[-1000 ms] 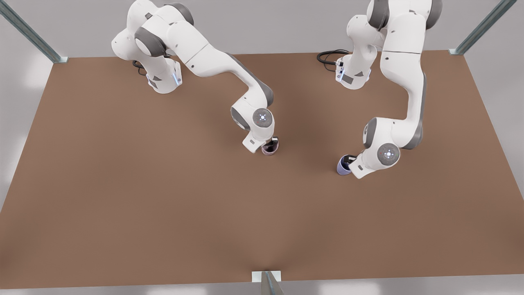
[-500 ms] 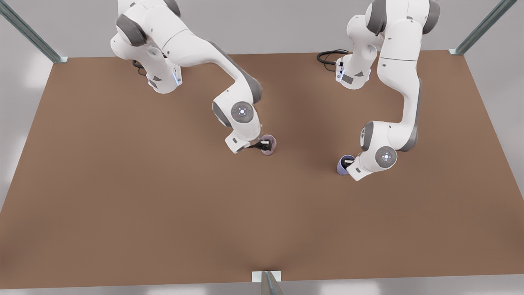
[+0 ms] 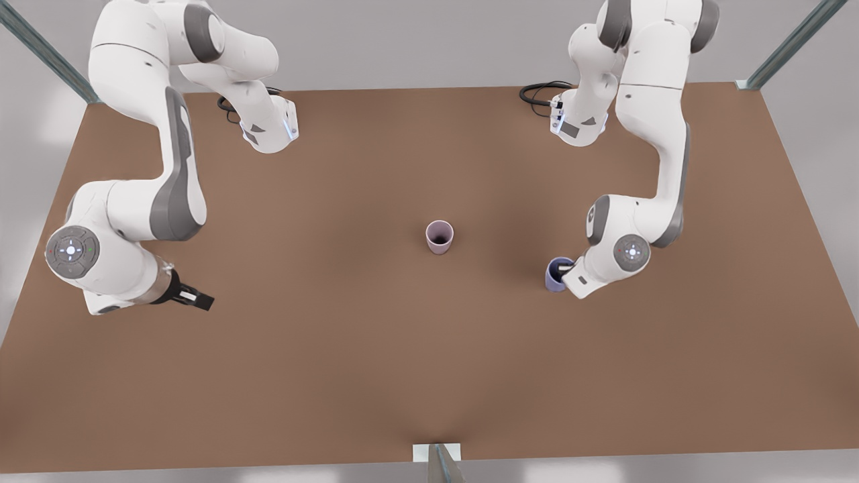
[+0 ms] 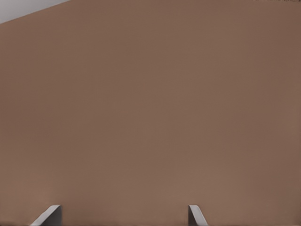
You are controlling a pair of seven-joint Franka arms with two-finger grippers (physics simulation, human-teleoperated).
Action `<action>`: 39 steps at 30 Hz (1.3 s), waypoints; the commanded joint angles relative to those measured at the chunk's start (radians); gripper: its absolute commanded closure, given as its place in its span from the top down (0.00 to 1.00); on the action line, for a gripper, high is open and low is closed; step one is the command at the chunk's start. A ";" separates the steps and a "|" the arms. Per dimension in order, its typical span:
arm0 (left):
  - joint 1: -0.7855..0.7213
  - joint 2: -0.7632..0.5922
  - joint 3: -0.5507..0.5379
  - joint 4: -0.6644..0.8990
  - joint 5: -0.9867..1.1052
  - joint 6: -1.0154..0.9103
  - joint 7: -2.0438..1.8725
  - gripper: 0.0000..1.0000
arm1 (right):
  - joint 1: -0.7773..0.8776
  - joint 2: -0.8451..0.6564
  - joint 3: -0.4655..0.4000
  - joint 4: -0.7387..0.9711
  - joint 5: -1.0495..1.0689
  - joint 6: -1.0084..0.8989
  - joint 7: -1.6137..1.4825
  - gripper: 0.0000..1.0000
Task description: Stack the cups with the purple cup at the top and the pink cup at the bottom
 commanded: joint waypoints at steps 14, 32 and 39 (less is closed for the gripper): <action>-0.283 0.063 -0.088 0.375 -0.119 -0.365 -0.763 0.21 | -0.002 0.047 0.008 0.028 -0.001 0.100 -0.462 1.00; -0.366 0.132 -0.095 0.429 -0.179 -0.339 -0.836 0.21 | -0.011 0.056 -0.003 0.080 -0.010 0.028 -0.468 1.00; -0.374 0.118 -0.094 0.372 -0.169 -0.321 -0.830 0.21 | -0.013 0.088 0.005 0.086 -0.002 0.042 -0.454 1.00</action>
